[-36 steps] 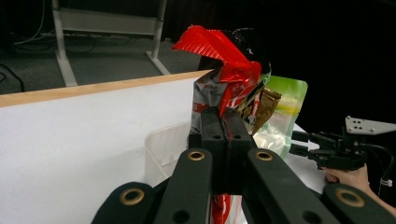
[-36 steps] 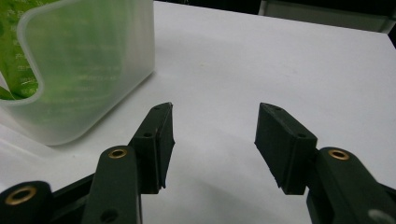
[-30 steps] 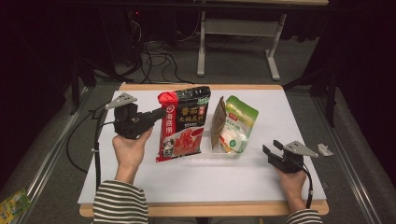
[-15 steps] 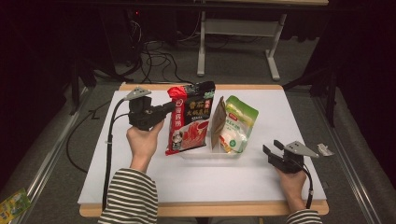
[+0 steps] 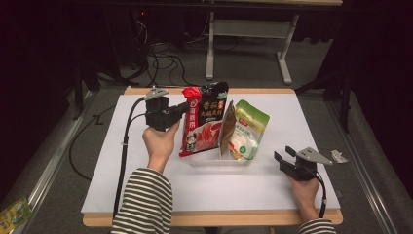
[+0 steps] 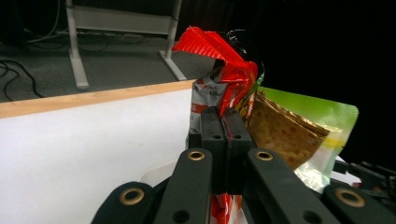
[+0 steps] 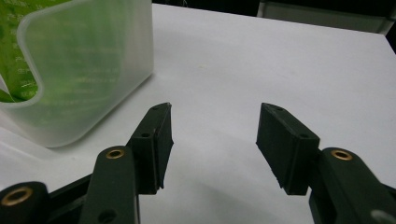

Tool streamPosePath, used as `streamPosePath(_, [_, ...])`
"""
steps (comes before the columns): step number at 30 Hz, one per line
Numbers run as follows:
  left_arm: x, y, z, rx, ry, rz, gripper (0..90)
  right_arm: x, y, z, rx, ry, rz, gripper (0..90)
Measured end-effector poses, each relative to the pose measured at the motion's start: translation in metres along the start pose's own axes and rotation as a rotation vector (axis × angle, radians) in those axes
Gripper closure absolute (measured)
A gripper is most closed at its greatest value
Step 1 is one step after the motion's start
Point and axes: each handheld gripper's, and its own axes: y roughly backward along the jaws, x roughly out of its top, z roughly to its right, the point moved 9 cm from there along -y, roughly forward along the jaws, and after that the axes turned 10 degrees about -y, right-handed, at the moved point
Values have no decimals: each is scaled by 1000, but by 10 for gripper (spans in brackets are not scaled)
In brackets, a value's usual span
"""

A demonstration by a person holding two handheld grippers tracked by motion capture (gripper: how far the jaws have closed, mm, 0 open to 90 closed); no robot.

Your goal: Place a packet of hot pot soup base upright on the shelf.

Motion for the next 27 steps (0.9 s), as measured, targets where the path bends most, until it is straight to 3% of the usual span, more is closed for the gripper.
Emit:
streamPosePath(9, [-1,-12,-2,21,15,13,900,0,0,0,2,0,1,458])
streamPosePath(14, [-5,-20,6,7,3,22,895,0,0,-1,1,-3,-2,457])
streamPosePath(17, [-8,-26,11,-14,-8,-1,884,0,0,-1,2,1,-1,455])
streamPosePath(20, [-17,-34,14,-18,-34,-55,875,0,0,-1,2,0,0,452])
streamPosePath(27, [-21,-30,14,-44,-42,-55,806,0,0,-1,2,1,-2,451])
